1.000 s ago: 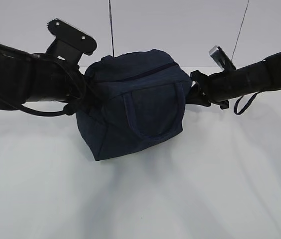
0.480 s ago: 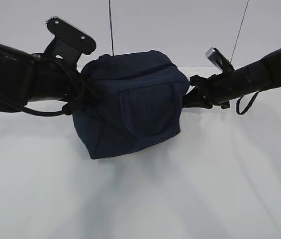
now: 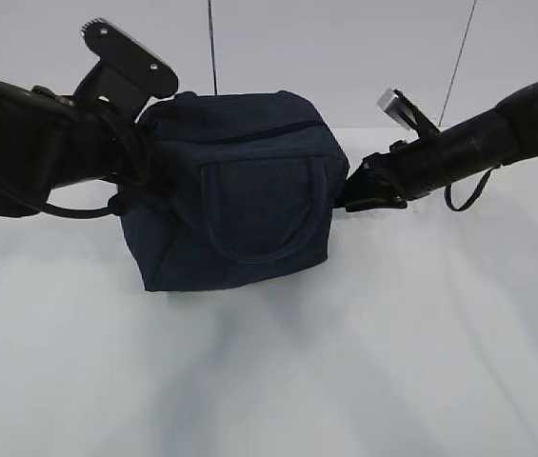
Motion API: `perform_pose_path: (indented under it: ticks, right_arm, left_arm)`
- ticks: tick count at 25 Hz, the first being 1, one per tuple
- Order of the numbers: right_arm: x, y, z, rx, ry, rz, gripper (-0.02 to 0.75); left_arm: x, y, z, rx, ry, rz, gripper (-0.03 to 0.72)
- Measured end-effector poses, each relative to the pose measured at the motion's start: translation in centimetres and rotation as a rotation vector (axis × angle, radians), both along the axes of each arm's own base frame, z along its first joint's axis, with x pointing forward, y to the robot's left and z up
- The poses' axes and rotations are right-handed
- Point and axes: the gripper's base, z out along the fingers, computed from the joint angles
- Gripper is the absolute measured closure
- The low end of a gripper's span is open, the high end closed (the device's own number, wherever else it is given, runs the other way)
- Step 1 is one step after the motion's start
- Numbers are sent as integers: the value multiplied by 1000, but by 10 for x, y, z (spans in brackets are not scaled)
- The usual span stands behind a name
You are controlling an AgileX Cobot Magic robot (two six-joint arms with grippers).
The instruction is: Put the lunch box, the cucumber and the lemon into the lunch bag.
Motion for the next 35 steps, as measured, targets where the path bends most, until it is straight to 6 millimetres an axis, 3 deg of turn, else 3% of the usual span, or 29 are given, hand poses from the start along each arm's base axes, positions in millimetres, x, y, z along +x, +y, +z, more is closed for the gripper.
perform_pose_path:
  ticks: [8,17,20,25,28,35]
  right_arm:
    - [3,-3,30,-167,-253,396,395]
    - [5,-9,33,-268,-298,487,389]
    - [5,-9,33,-269,-299,489,388]
    - [4,-9,33,-270,-305,497,388]
    - [4,-9,33,-273,-307,501,388]
    - [4,-9,33,-279,-306,504,388]
  left_arm:
    - [2,-1,3,52,-39,-41,698]
    - [2,-1,4,70,-53,-46,687]
    - [2,-1,4,75,-57,-48,604]
    - [3,1,5,87,-68,-34,320]
    - [3,3,9,95,-80,-29,269]
    - [-6,10,43,93,-158,-45,256]
